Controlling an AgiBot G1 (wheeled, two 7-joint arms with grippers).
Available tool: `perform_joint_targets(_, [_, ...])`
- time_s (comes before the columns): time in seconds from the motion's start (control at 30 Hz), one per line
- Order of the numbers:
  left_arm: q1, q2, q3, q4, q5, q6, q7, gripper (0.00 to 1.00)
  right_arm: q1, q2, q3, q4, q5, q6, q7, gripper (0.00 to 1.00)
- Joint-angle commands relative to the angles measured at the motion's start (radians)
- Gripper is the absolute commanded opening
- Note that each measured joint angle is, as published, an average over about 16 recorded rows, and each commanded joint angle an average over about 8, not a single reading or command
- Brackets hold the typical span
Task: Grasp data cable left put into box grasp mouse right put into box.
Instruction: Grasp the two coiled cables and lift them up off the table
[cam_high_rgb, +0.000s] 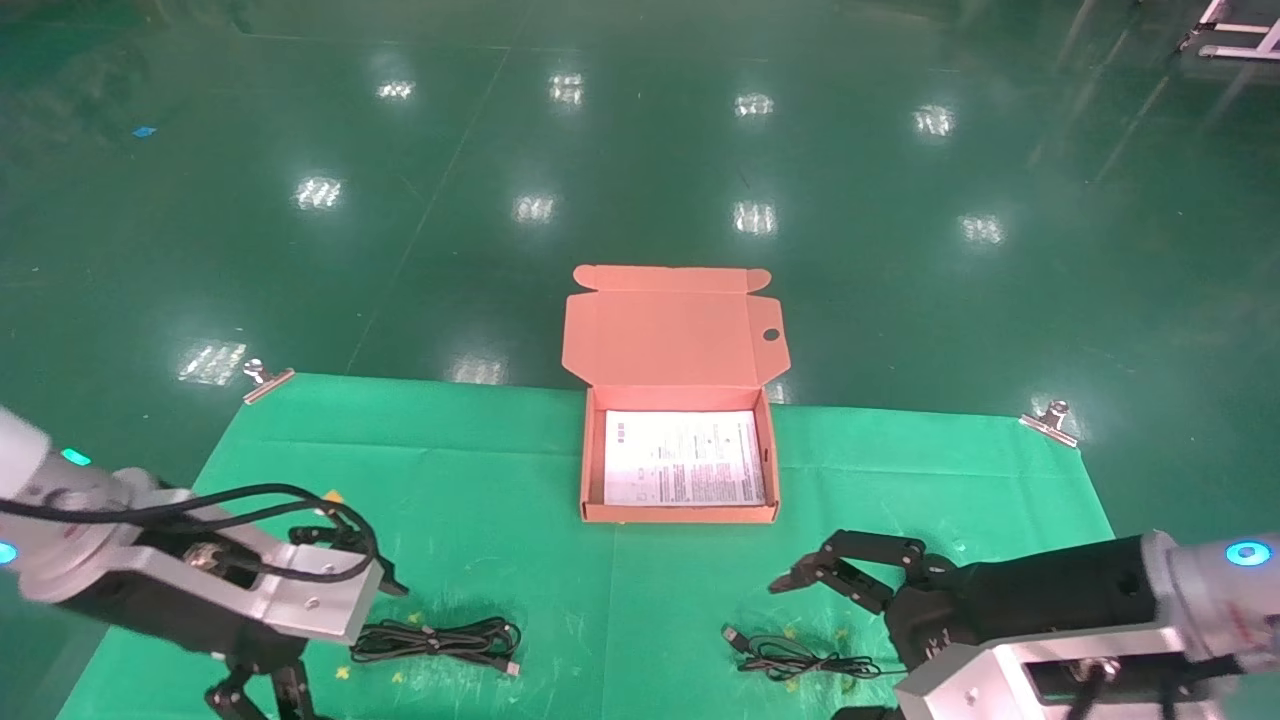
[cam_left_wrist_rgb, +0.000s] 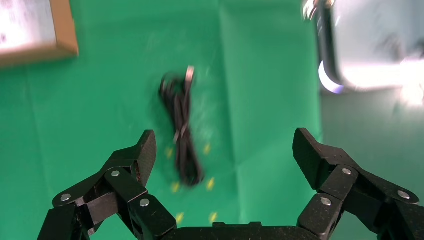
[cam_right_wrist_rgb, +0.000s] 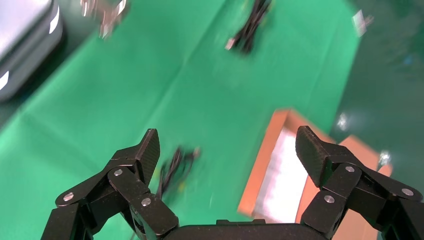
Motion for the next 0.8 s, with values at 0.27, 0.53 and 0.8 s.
perform_joint_targets(0.27, [0.015,0.069,0.088,0.044,0.148,-0.122,-0.001,1.0,-0.01,-0.059,-0.089,-0.034,-0.205,0.064,-0.02,1.0])
perform_joint_targets(0.53, [0.091,0.105,0.105,0.117,0.212,-0.243,-0.05,1.0,-0.023,-0.129,-0.14,-0.139,-0.333,0.126,0.006,1.0])
perform_joint_targets(0.8, [0.14,0.141,0.102,0.235,0.208,-0.314,-0.041,1.0,-0.023,-0.205,-0.168,-0.293,-0.408,0.184,0.042,1.0])
